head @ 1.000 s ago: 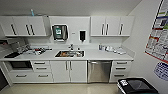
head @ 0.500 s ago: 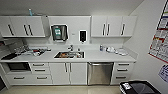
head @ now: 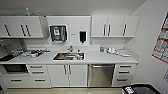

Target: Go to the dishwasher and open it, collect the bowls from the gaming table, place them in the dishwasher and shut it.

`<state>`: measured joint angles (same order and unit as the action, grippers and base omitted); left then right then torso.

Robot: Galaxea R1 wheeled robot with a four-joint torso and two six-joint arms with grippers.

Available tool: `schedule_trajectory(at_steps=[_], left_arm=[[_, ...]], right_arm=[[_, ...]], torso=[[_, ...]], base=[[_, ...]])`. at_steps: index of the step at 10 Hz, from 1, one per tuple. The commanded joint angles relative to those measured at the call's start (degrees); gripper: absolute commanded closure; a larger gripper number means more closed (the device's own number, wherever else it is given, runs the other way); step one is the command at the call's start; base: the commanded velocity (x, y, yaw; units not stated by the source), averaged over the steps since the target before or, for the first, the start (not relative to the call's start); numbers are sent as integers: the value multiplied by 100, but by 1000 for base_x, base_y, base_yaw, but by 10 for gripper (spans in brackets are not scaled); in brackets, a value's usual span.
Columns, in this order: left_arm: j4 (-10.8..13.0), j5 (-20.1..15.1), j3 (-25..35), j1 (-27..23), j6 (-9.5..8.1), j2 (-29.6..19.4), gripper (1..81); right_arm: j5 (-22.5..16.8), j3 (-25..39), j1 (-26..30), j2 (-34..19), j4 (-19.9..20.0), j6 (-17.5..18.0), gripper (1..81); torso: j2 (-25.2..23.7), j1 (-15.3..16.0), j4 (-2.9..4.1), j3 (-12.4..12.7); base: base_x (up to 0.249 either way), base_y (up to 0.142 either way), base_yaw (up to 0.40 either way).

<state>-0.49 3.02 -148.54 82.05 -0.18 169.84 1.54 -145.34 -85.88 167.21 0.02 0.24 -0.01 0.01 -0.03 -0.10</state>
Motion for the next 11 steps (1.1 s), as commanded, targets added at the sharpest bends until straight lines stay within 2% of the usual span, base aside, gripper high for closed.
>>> schedule_trajectory(at_steps=[1,11], left_arm=[[14,-258,27,-352,1,-11,10],[14,-258,36,-360,9,-11,10]], right_arm=[[-285,42,312,-45,59,2,10],[-285,24,304,-53,50,2,10]], torso=[[0,0,0,0],[0,0,0,0]], base=[[140,0,0],[139,0,0]])
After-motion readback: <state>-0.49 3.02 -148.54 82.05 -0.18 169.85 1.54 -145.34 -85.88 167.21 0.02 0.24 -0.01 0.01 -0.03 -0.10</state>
